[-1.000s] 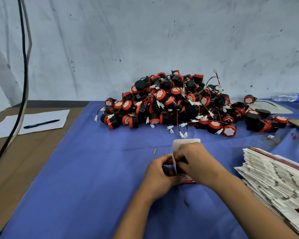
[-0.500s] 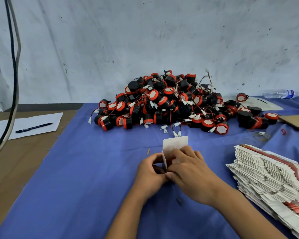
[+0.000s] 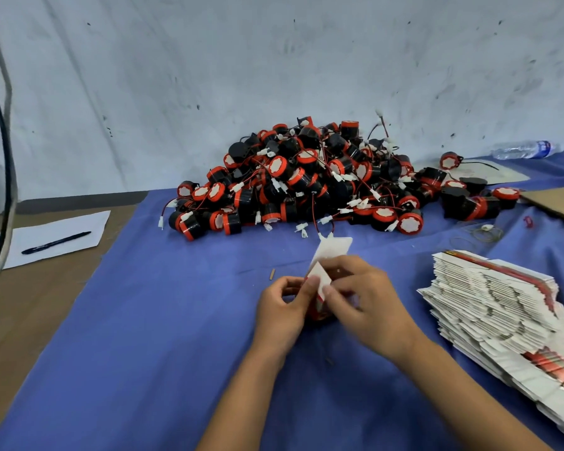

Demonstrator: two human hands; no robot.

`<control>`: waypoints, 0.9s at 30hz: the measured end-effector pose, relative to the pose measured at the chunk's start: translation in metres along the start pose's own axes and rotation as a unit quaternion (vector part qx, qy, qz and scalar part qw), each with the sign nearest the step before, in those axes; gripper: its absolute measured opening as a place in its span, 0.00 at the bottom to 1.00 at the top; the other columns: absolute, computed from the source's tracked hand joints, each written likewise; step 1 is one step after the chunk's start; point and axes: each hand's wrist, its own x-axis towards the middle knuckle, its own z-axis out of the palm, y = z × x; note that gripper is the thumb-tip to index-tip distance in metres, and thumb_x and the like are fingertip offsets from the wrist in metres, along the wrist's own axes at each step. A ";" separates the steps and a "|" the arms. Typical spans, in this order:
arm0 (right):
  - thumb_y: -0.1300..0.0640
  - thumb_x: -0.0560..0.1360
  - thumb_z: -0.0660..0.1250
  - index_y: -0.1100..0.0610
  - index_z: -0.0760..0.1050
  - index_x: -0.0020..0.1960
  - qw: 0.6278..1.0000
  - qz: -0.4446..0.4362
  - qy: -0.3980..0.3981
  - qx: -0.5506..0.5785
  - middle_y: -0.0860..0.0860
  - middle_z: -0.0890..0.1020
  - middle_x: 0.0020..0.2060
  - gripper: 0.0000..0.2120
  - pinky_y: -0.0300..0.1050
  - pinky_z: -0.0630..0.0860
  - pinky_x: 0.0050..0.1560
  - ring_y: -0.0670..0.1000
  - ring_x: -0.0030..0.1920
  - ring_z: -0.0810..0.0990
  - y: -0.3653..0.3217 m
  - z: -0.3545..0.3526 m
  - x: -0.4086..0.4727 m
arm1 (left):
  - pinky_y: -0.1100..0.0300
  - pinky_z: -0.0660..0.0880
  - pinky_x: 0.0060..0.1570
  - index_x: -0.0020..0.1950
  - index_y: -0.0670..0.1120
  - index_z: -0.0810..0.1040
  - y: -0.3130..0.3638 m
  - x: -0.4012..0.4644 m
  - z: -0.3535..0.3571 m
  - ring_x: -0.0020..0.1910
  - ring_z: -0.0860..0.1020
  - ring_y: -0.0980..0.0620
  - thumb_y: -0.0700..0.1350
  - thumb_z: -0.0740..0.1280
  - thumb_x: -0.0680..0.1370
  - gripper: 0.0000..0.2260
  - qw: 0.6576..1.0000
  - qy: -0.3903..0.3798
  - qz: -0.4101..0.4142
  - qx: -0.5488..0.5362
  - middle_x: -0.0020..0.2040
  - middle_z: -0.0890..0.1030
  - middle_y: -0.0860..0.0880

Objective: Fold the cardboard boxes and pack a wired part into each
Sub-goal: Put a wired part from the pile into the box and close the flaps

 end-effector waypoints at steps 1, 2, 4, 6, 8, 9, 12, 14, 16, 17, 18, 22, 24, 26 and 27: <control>0.60 0.78 0.64 0.57 0.83 0.35 0.997 0.035 0.018 0.070 0.45 0.82 0.55 0.16 0.41 0.78 0.47 0.45 0.46 0.83 0.003 -0.003 -0.001 | 0.65 0.77 0.41 0.48 0.48 0.84 -0.002 0.001 0.003 0.41 0.83 0.59 0.56 0.73 0.79 0.11 0.999 0.014 0.011 0.029 0.42 0.87 0.53; 0.62 0.79 0.65 0.58 0.84 0.36 0.989 0.070 0.023 0.127 0.45 0.83 0.55 0.16 0.43 0.81 0.46 0.48 0.45 0.85 0.006 -0.003 -0.003 | 0.67 0.76 0.41 0.47 0.50 0.84 -0.004 0.001 0.004 0.41 0.82 0.60 0.56 0.73 0.79 0.10 0.998 0.028 0.023 0.059 0.42 0.86 0.55; 0.64 0.80 0.65 0.59 0.85 0.39 0.977 0.103 0.032 0.182 0.47 0.85 0.52 0.15 0.47 0.83 0.49 0.51 0.49 0.86 0.007 0.000 -0.005 | 0.70 0.74 0.39 0.47 0.51 0.84 -0.009 0.002 0.005 0.42 0.81 0.62 0.51 0.74 0.79 0.04 0.990 0.058 0.039 0.121 0.42 0.86 0.57; 0.61 0.81 0.64 0.58 0.85 0.40 0.971 0.112 0.044 0.207 0.48 0.86 0.48 0.15 0.43 0.81 0.50 0.51 0.50 0.85 0.008 0.005 -0.006 | 0.69 0.76 0.43 0.50 0.51 0.85 -0.011 0.002 0.003 0.45 0.81 0.64 0.44 0.74 0.78 0.03 0.986 0.066 0.040 0.144 0.46 0.86 0.57; 0.58 0.82 0.63 0.59 0.85 0.39 0.952 0.156 0.058 0.255 0.50 0.87 0.45 0.16 0.41 0.80 0.50 0.52 0.48 0.86 0.009 0.009 -0.005 | 0.64 0.78 0.47 0.56 0.52 0.84 -0.009 0.003 0.004 0.47 0.81 0.64 0.42 0.71 0.80 0.07 0.996 0.034 0.030 0.083 0.50 0.86 0.57; 0.58 0.83 0.63 0.61 0.84 0.39 0.931 0.194 0.064 0.302 0.53 0.87 0.44 0.18 0.43 0.81 0.50 0.54 0.47 0.86 0.009 0.010 -0.004 | 0.63 0.77 0.45 0.58 0.53 0.84 -0.007 0.002 0.005 0.44 0.81 0.63 0.43 0.69 0.82 0.08 0.999 0.013 0.023 0.036 0.51 0.86 0.56; 0.57 0.85 0.60 0.63 0.82 0.37 0.839 0.295 0.062 0.454 0.63 0.85 0.42 0.22 0.46 0.84 0.46 0.60 0.41 0.86 0.007 0.008 0.003 | 0.67 0.74 0.37 0.63 0.54 0.82 -0.003 0.001 0.006 0.35 0.77 0.60 0.49 0.67 0.84 0.09 0.999 -0.025 0.036 -0.019 0.47 0.83 0.57; 0.55 0.86 0.59 0.63 0.77 0.34 0.792 0.327 0.082 0.509 0.62 0.82 0.35 0.24 0.44 0.80 0.36 0.57 0.31 0.80 0.005 0.003 0.009 | 0.66 0.77 0.43 0.61 0.53 0.83 -0.003 0.001 0.008 0.45 0.82 0.60 0.49 0.70 0.82 0.08 0.998 -0.029 0.055 0.009 0.48 0.84 0.59; 0.54 0.86 0.58 0.60 0.71 0.35 0.732 0.344 0.121 0.576 0.57 0.74 0.29 0.22 0.41 0.71 0.26 0.54 0.28 0.73 0.007 -0.001 0.014 | 0.64 0.78 0.49 0.56 0.53 0.83 -0.003 0.000 0.011 0.50 0.82 0.61 0.46 0.73 0.79 0.07 0.996 -0.016 0.068 0.058 0.49 0.84 0.62; 0.54 0.86 0.57 0.59 0.70 0.36 0.700 0.355 0.134 0.604 0.54 0.70 0.28 0.21 0.39 0.67 0.22 0.52 0.27 0.71 0.010 -0.002 0.014 | 0.62 0.78 0.49 0.55 0.53 0.83 -0.003 -0.001 0.014 0.50 0.82 0.61 0.45 0.74 0.79 0.06 0.995 -0.006 0.070 0.075 0.48 0.84 0.62; 0.54 0.86 0.56 0.59 0.70 0.38 0.675 0.365 0.138 0.626 0.52 0.68 0.28 0.19 0.38 0.63 0.20 0.50 0.27 0.69 0.012 -0.003 0.014 | 0.61 0.79 0.49 0.53 0.53 0.83 -0.003 -0.001 0.016 0.49 0.82 0.61 0.43 0.74 0.78 0.06 0.994 0.003 0.072 0.082 0.48 0.84 0.62; 0.58 0.85 0.57 0.58 0.70 0.44 0.658 0.366 0.198 0.627 0.49 0.63 0.27 0.11 0.36 0.57 0.17 0.47 0.26 0.64 0.027 -0.010 0.008 | 0.61 0.80 0.47 0.51 0.51 0.83 -0.003 0.001 0.016 0.48 0.83 0.60 0.40 0.75 0.77 0.07 0.996 0.016 0.062 0.055 0.46 0.85 0.61; 0.59 0.84 0.62 0.57 0.71 0.44 0.736 0.380 0.238 0.507 0.49 0.64 0.27 0.09 0.37 0.57 0.19 0.48 0.26 0.62 0.038 -0.014 0.004 | 0.59 0.81 0.47 0.51 0.52 0.83 -0.003 0.001 0.014 0.48 0.83 0.59 0.40 0.75 0.77 0.08 0.998 0.016 0.048 0.046 0.46 0.86 0.59; 0.56 0.80 0.69 0.56 0.75 0.47 0.824 0.391 0.198 0.360 0.49 0.69 0.29 0.05 0.39 0.61 0.23 0.48 0.26 0.64 0.046 -0.012 0.000 | 0.60 0.81 0.44 0.50 0.53 0.83 -0.003 -0.001 0.013 0.47 0.84 0.58 0.40 0.75 0.77 0.08 0.998 0.013 0.041 0.039 0.46 0.86 0.58; 0.55 0.78 0.73 0.54 0.78 0.51 0.856 0.383 0.152 0.311 0.50 0.73 0.32 0.04 0.40 0.65 0.26 0.48 0.27 0.68 0.046 -0.009 -0.002 | 0.62 0.79 0.41 0.50 0.53 0.83 -0.002 -0.002 0.013 0.47 0.84 0.57 0.39 0.75 0.76 0.09 0.998 0.010 0.041 0.035 0.46 0.86 0.58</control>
